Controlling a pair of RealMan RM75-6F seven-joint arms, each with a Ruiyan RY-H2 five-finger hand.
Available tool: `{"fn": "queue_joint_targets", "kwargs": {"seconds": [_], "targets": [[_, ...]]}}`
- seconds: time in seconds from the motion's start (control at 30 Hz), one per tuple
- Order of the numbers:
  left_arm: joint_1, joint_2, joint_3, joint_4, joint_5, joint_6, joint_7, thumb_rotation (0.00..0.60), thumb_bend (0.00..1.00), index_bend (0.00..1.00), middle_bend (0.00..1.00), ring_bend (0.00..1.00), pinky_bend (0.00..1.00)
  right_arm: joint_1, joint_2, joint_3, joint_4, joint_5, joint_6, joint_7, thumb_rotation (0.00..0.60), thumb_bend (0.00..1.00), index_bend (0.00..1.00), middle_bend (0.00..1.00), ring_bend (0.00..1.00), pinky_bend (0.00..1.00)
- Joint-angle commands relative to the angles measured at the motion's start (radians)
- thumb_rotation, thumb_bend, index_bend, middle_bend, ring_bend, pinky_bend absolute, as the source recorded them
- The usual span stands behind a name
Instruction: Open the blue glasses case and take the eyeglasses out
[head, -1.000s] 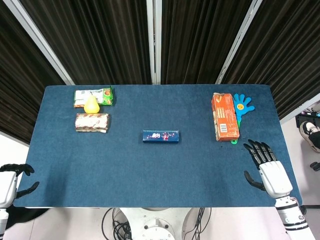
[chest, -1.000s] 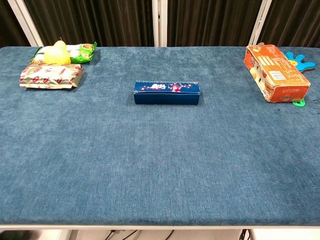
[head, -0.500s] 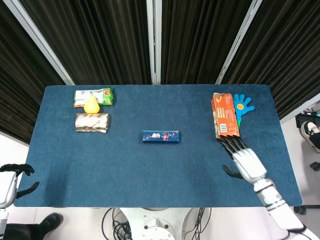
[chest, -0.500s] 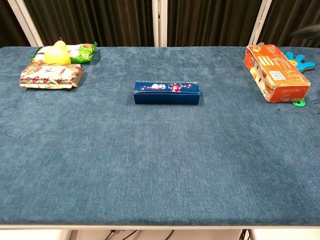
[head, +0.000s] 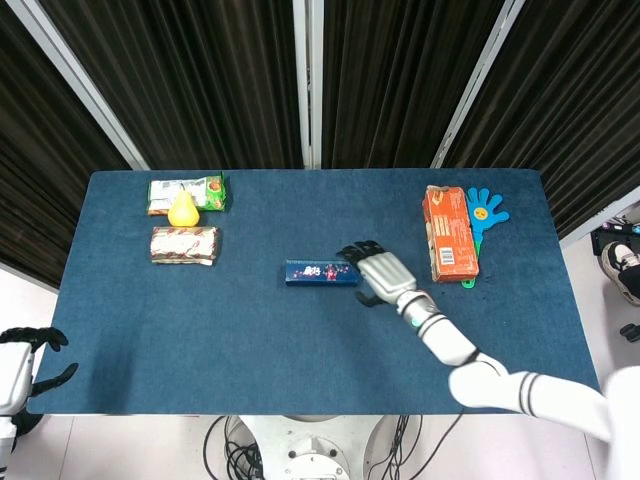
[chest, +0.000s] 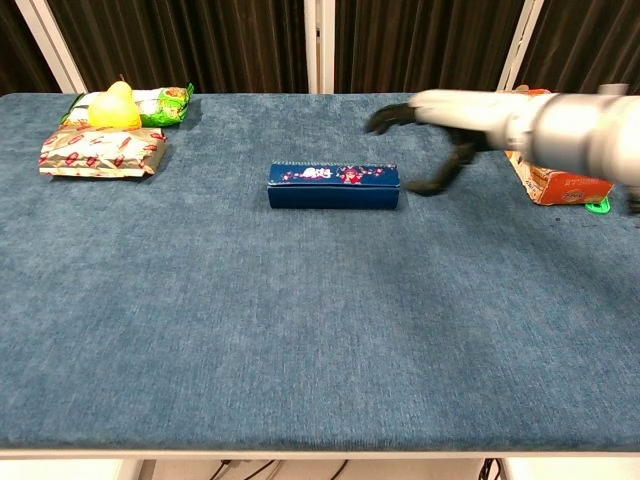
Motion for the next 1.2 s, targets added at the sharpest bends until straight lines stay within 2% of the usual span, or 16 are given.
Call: {"fn": "queue_joint_targets", "kwargs": {"seconds": [0.03, 0.33, 0.67, 0.93, 1.1, 1.2], "targets": [[-0.001, 0.001, 0.0, 0.001, 0.0, -0.001, -0.003, 0.6, 0.17, 0.51, 0.54, 0.42, 0.34, 0.068, -0.079, 0.019, 0.087, 0.055, -0.036, -0.03, 0.6, 0.35, 0.17, 0.14, 0.0, 0.0], [-0.005, 0.003, -0.001, -0.002, -0.004, -0.009, -0.006, 0.6, 0.17, 0.51, 0.54, 0.42, 0.34, 0.158, -0.154, 0.015, 0.226, 0.141, -0.088, -0.03, 0.6, 0.36, 0.19, 0.16, 0.0, 0.0], [-0.008, 0.005, -0.002, -0.001, -0.005, -0.014, -0.011, 0.6, 0.17, 0.51, 0.54, 0.42, 0.34, 0.184, -0.164, -0.002, 0.264, 0.145, -0.097, 0.002, 0.6, 0.38, 0.24, 0.19, 0.0, 0.0], [-0.009, 0.005, -0.002, 0.0, -0.004, -0.014, -0.015, 0.6, 0.17, 0.51, 0.54, 0.42, 0.34, 0.192, -0.149, -0.022, 0.255, 0.141, -0.097, 0.011, 0.6, 0.4, 0.25, 0.21, 0.0, 0.0], [-0.009, 0.005, -0.002, 0.0, -0.004, -0.014, -0.016, 0.6, 0.17, 0.51, 0.54, 0.42, 0.34, 0.203, -0.135, -0.036, 0.237, 0.15, -0.102, 0.004, 0.6, 0.47, 0.27, 0.22, 0.0, 0.0], [-0.009, 0.006, -0.001, 0.001, -0.004, -0.014, -0.017, 0.6, 0.17, 0.51, 0.54, 0.42, 0.34, 0.209, -0.118, -0.049, 0.218, 0.156, -0.109, -0.006, 0.6, 0.57, 0.3, 0.24, 0.0, 0.0]]}}
